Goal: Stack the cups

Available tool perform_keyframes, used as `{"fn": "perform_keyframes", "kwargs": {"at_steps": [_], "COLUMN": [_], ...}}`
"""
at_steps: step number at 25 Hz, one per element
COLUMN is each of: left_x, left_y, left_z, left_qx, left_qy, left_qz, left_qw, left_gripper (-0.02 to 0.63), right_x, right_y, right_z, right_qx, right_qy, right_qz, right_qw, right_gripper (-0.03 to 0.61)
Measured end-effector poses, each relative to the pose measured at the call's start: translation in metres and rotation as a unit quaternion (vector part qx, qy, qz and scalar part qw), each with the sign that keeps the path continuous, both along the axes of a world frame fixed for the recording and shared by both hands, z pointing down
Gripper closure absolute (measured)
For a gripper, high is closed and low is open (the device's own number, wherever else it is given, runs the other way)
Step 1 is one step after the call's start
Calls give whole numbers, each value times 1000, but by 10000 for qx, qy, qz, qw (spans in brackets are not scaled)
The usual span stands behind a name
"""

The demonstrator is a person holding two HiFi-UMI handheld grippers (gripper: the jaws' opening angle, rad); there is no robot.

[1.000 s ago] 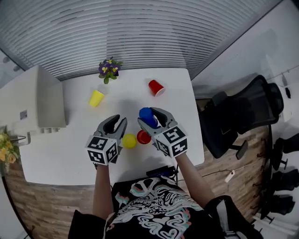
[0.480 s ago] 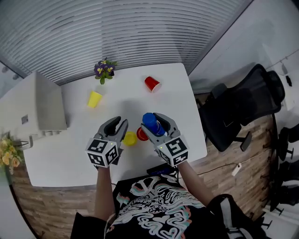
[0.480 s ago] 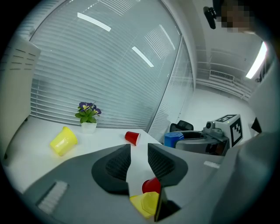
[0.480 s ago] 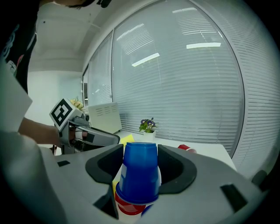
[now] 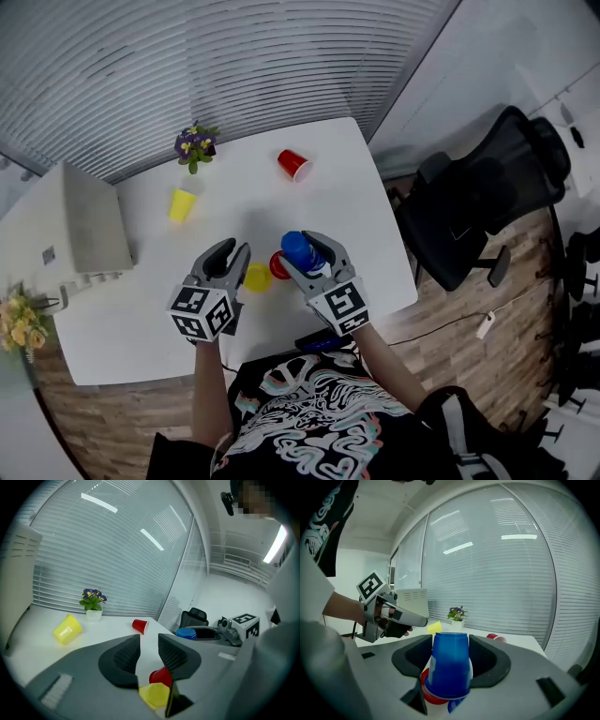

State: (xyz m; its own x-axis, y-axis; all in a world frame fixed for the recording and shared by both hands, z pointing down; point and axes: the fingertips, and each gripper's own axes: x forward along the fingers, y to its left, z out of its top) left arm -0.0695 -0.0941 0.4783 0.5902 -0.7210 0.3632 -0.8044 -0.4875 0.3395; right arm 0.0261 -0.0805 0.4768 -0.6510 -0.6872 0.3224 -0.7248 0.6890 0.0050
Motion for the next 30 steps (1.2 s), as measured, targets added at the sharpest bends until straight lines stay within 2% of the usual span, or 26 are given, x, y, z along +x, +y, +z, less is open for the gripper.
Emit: {"fn": "perform_keyframes", "kwargs": {"at_steps": [5,8,16,30], "left_x": [-3,-4,-2,1], "left_y": [3,4,7,7], "left_z": [2,1,4,3], "left_qx": [-46,-51,-92,-106], "left_qy": [56,85,208,219], "left_qz": [-17,-17,28,131], "left_qw": [10000,9999,9997,9996], "left_gripper": [495,495,499,502], "right_x": [9,18,14,17], "right_y": [-7,-11,-2,-3], "right_z": [5,3,1,12], "right_qx": [81,63,136,156], "right_qy": [-81,-394,-917,-549], "right_qz": [204,420,292,328], "right_qw": [9997,9983,9953,9978], "right_gripper": [333,333,332,328]}}
